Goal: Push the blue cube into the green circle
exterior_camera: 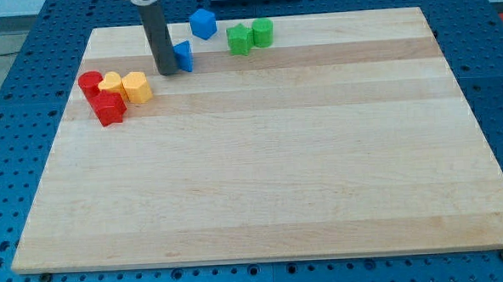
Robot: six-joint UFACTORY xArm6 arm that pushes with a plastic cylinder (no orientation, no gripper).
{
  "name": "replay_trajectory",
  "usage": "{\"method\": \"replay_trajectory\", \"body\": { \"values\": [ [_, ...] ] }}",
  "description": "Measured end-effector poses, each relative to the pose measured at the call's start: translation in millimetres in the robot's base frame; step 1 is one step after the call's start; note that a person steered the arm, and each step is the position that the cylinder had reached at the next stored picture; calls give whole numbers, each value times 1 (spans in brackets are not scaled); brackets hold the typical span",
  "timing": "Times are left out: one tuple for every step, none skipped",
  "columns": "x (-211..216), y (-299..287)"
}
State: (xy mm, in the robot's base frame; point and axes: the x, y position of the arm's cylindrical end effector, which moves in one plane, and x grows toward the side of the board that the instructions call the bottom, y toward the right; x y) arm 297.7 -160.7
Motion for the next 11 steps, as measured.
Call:
{"method": "replay_trajectory", "body": {
  "values": [
    [-18,-21],
    [-59,-24],
    [-95,-21],
    [-107,-12],
    [-106,-5],
    [-106,11],
    [-106,26],
    [-106,50],
    [-99,76],
    [-61,113],
    [-40,120]
  ]
}}
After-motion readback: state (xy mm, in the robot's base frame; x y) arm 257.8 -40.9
